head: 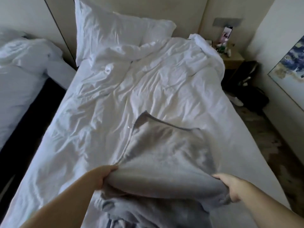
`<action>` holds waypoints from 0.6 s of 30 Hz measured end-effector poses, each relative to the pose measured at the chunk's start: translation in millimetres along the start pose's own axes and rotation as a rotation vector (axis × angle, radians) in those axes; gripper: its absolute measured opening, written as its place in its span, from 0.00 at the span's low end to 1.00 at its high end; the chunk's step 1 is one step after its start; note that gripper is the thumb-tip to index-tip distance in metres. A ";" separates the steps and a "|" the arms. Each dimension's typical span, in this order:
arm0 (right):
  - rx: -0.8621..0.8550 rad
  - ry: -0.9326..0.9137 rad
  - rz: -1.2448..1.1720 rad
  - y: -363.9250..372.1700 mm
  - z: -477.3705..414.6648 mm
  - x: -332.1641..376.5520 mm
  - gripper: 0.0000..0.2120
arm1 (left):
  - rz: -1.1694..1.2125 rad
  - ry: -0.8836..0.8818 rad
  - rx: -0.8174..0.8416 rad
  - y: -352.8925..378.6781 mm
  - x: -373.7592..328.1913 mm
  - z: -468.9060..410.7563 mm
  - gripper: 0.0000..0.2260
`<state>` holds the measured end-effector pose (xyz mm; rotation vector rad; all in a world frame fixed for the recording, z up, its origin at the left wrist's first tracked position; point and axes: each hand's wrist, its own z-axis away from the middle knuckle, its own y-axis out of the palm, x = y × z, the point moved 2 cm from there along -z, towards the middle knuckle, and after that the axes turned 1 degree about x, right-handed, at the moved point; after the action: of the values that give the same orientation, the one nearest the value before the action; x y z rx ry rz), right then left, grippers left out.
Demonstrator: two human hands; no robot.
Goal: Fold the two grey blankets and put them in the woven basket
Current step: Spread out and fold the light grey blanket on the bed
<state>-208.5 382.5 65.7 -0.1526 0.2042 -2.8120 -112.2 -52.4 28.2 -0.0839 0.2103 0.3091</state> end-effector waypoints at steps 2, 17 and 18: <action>0.023 0.086 -0.008 4.6 -15.2 -19.2 0.26 | -0.033 -0.095 0.040 -0.5 23.3 -13.4 0.22; 0.020 -0.967 -0.705 -18.2 162.6 274.0 0.05 | 0.355 0.828 0.163 18.3 -280.5 159.0 0.07; 0.021 -1.036 -0.744 -19.7 186.0 301.5 0.06 | 0.395 0.918 0.145 17.3 -310.9 176.0 0.10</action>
<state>-475.3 281.9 276.7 -1.9288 -0.1691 -2.9185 -373.1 -107.1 266.7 -0.0349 1.1680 0.6348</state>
